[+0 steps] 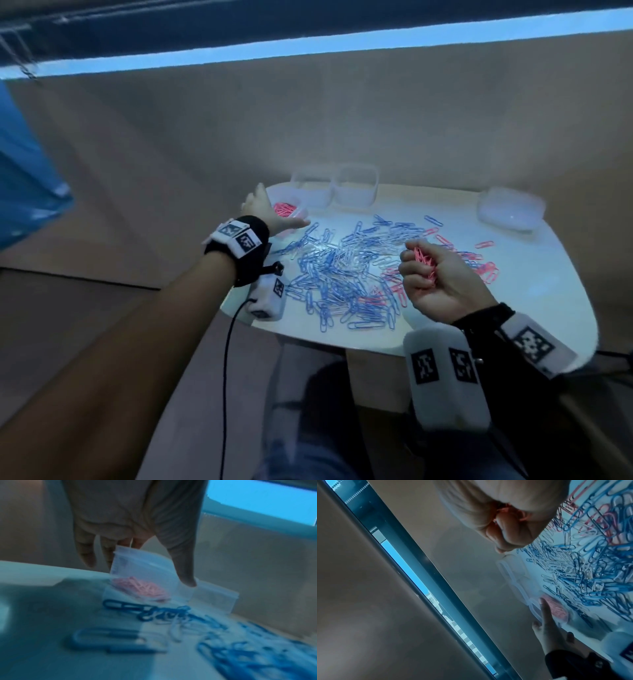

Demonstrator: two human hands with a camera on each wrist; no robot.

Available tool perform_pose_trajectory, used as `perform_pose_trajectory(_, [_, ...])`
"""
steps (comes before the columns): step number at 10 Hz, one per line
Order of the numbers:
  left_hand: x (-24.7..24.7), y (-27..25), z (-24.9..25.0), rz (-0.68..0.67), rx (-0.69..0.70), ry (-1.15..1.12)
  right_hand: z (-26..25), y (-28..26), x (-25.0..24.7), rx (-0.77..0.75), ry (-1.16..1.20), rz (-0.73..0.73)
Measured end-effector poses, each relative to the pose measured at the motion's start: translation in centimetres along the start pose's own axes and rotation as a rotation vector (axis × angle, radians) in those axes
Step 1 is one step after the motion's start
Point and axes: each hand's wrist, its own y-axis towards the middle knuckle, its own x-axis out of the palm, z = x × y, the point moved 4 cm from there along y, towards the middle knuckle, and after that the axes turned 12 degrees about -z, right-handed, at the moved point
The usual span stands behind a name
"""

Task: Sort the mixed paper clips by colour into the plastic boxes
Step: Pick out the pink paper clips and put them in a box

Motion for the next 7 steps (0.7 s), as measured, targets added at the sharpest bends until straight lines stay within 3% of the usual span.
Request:
perform_pose_trajectory(1, [-0.4, 0.2, 0.4, 0.051, 0.028, -0.09, -0.2, -0.2, 0.4, -0.008, -0.024, 0.004])
perform_pose_trajectory(2, [-1.2, -1.7, 1.3, 0.101, 0.155, -0.015, -1.5, 0.5, 2.6, -0.054, -0.15, -0.03])
perform_pose_trajectory(3, [-1.2, -5.3, 2.9, 0.099, 0.36, 0.075, -2.3, 2.2, 7.4, -0.068, -0.476, -0.141])
perform_pose_trajectory(5, [0.2, -10.5, 4.1, 0.03, 0.567, -0.182, 0.6, 4.7, 14.2, 0.152, -1.963, -0.17])
perform_pose_trajectory(6, [1.0, -11.4, 4.3, 0.046, 0.592, -0.353, 0.7, 4.3, 15.3, 0.168, -2.146, -0.146])
perform_pose_trajectory(7, [1.3, -11.4, 4.4, 0.083, 0.58, -0.366, 0.3, 3.7, 15.8, 0.196, -2.221, -0.149])
